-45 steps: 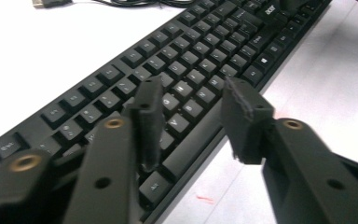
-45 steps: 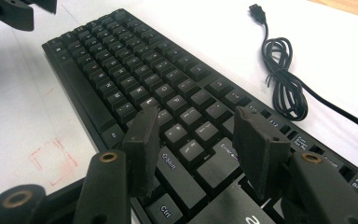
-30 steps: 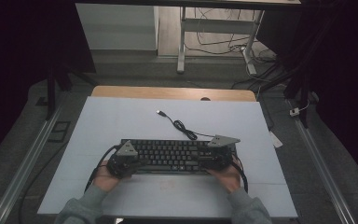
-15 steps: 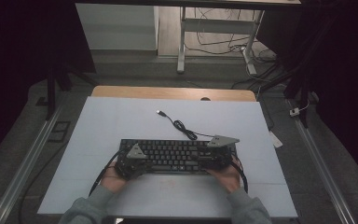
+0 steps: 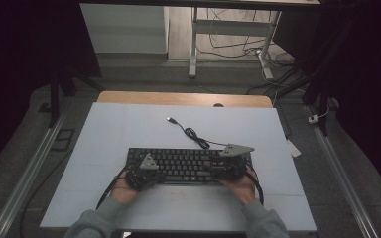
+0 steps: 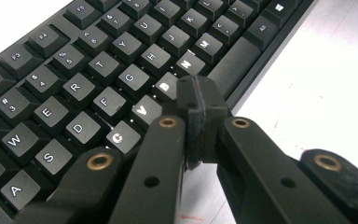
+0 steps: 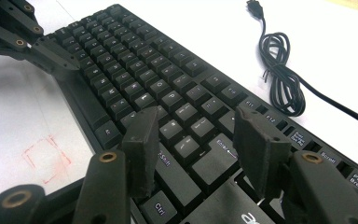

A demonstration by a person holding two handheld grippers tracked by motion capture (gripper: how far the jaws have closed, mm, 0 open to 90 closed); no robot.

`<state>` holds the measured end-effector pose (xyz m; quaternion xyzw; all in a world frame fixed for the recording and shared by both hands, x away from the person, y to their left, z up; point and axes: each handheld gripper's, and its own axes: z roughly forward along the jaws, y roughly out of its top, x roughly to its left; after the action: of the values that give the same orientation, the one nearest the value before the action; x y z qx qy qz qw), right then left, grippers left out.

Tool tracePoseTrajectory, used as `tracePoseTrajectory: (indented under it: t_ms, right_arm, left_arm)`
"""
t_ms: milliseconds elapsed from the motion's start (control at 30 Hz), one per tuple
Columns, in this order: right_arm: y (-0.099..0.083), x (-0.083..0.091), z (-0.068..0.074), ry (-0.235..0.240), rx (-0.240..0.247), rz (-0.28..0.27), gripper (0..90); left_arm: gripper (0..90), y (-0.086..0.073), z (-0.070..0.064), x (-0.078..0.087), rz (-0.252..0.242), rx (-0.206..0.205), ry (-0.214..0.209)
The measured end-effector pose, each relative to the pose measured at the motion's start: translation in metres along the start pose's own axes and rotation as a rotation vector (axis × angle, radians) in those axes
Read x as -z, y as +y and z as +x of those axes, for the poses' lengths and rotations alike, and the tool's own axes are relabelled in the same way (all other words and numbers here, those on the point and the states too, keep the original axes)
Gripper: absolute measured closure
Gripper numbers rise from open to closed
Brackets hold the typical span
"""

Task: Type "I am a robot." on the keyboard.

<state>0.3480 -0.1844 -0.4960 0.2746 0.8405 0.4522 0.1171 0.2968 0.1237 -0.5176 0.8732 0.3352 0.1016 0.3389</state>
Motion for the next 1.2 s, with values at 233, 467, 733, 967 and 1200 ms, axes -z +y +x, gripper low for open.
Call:
tracePoseTrajectory:
  t_ms: [233,467,733,967,1200]
  right_arm:
    - [0.0,0.001,0.0,-0.004,0.002,0.001,50.7]
    - [0.0,0.001,0.0,-0.002,0.0,-0.003,50.7]
    - [0.0,0.0,0.0,0.001,0.0,-0.002,50.6]
    - [0.0,0.001,0.0,0.003,0.001,-0.004,50.5]
    - [0.0,0.001,0.0,0.002,0.002,-0.003,50.1]
  left_arm:
    - [88.6,-0.001,0.001,-0.003,0.003,0.003,-0.004]
    - [88.5,0.001,0.002,0.009,-0.056,0.016,0.018]
    - [66.0,0.0,0.007,0.026,-0.137,0.071,0.033]
    - [45.9,-0.004,0.015,0.036,-0.156,0.114,0.054]
    - [35.6,-0.006,0.025,0.049,-0.172,0.153,0.089]
